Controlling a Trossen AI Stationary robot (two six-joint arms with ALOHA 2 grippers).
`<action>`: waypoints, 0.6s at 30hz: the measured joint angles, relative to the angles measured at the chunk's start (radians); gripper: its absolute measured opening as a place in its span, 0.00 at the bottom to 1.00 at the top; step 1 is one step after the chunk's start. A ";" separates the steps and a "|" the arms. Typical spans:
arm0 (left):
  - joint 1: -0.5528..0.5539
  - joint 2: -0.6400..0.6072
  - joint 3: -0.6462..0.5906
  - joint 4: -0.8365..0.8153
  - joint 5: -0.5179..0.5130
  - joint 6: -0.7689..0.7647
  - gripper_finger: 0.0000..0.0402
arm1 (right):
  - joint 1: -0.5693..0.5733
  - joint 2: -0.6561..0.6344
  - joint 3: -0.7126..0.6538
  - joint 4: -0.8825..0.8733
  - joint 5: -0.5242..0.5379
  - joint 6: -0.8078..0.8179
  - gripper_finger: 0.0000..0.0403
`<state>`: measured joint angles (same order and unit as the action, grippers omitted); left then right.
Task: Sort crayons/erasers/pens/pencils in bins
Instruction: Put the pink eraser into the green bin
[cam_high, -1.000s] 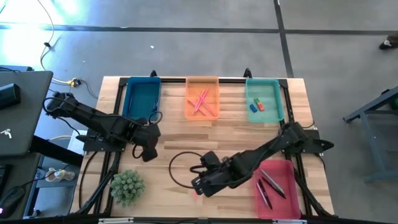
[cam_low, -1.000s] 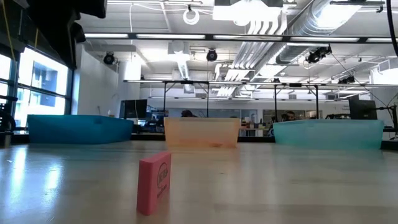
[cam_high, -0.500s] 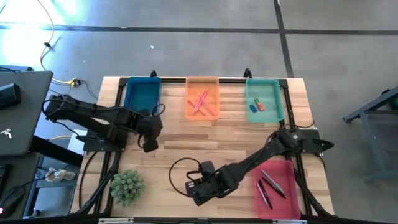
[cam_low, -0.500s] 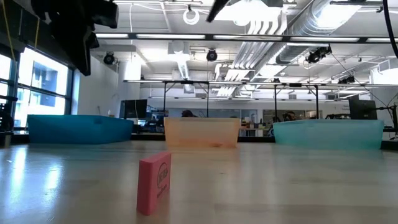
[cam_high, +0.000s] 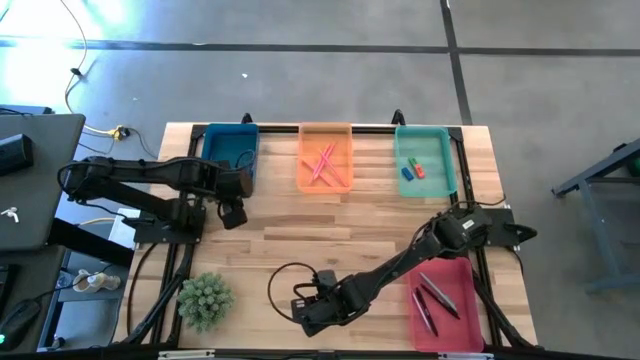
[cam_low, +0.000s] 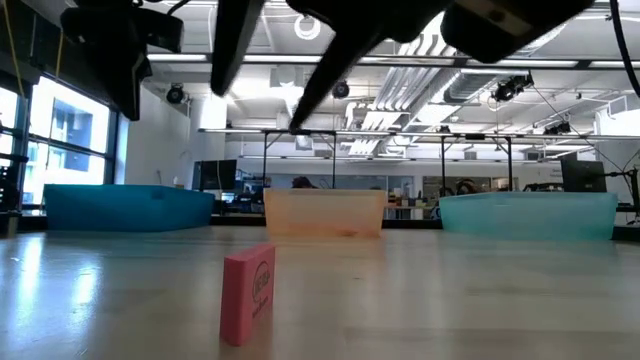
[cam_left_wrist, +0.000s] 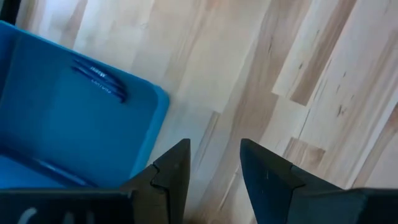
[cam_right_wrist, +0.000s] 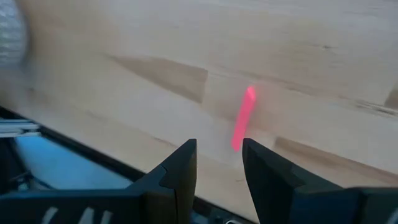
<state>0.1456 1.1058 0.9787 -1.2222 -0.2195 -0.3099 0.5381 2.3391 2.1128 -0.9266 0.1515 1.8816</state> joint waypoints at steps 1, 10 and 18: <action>0.006 -0.007 0.000 0.000 0.002 0.002 0.32 | 0.000 0.007 0.000 -0.001 -0.004 0.000 0.30; 0.032 -0.068 0.000 -0.003 0.013 0.027 0.32 | -0.007 0.049 0.000 0.018 -0.013 0.004 0.30; 0.033 -0.092 0.000 -0.004 0.015 0.045 0.32 | -0.017 0.065 0.000 0.007 -0.010 -0.001 0.30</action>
<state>0.1783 1.0134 0.9787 -1.2261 -0.2043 -0.2654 0.5213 2.4045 2.1124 -0.9200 0.1417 1.8806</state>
